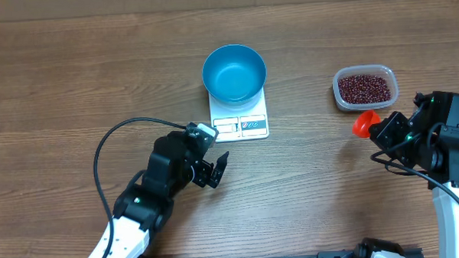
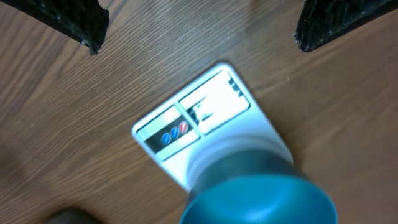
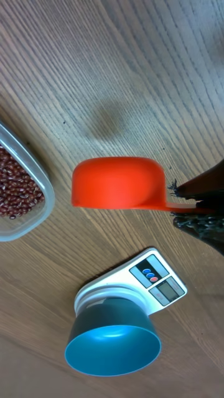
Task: Scoop item into bowl and weigh 150g on scale
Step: 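Withdraw the left gripper from the scale toward the front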
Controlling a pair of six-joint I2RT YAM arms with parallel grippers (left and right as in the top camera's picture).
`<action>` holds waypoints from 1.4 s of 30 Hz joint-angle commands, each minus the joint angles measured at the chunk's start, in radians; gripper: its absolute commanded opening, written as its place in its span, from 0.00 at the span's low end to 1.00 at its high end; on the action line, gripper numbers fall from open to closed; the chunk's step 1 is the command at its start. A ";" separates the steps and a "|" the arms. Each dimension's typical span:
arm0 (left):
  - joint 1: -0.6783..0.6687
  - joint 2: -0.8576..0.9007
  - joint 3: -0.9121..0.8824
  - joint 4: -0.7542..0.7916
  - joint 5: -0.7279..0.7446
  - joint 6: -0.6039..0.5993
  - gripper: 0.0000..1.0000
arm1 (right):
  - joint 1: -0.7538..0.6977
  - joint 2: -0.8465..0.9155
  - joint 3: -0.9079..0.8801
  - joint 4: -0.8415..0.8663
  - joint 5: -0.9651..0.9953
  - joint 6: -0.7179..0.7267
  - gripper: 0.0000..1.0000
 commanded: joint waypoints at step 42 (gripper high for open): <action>-0.091 -0.061 -0.006 -0.105 -0.175 -0.057 1.00 | -0.005 -0.008 0.026 0.003 0.010 -0.009 0.04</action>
